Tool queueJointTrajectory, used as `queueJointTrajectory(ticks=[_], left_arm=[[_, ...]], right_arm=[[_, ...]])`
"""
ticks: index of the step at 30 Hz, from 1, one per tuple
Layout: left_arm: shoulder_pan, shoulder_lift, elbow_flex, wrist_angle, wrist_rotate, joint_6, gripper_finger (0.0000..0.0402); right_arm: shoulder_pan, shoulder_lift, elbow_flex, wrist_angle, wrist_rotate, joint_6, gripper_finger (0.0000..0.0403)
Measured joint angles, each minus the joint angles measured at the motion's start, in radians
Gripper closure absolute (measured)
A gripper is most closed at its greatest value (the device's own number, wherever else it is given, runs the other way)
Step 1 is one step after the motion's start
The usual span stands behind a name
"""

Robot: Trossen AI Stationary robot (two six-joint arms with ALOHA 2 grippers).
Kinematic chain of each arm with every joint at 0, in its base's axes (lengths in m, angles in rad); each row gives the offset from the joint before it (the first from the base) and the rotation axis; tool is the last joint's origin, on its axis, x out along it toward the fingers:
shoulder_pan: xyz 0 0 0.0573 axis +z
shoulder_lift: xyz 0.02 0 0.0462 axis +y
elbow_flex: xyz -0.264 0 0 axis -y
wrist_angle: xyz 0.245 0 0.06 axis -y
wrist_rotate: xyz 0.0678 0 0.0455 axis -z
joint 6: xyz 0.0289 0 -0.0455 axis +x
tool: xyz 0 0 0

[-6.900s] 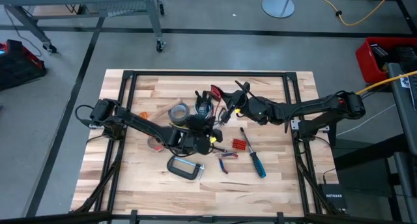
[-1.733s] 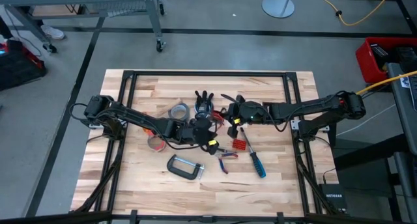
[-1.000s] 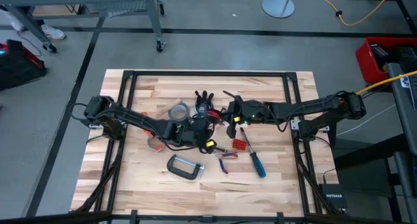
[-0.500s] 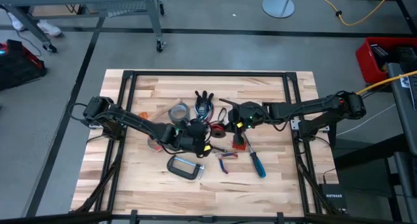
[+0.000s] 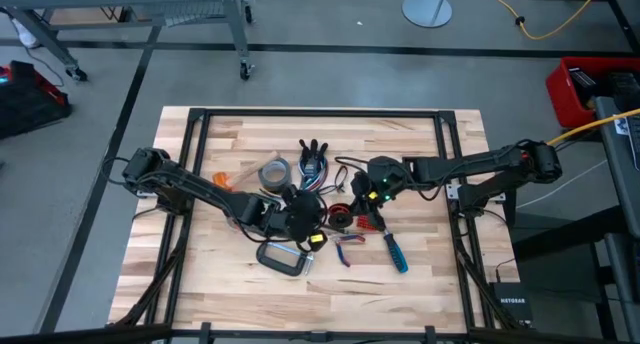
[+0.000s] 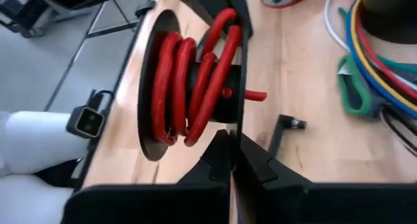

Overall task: Coil cords
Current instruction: Coil the red wire onto a black spool

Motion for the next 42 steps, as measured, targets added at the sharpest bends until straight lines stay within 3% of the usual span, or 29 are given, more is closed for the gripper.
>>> queueJointTrajectory(ticks=[11, 42], left_arm=[[-0.028, 0.0, 0.0, 0.081, 0.001, 0.059, 0.0401], [-0.042, 0.0, 0.001, 0.024, 0.019, 0.026, 0.0401]], right_arm=[[0.001, 0.0, 0.0, 0.017, -0.04, -0.014, 0.0401], [0.002, 0.002, 0.002, -0.019, -0.136, -0.012, 0.0402]])
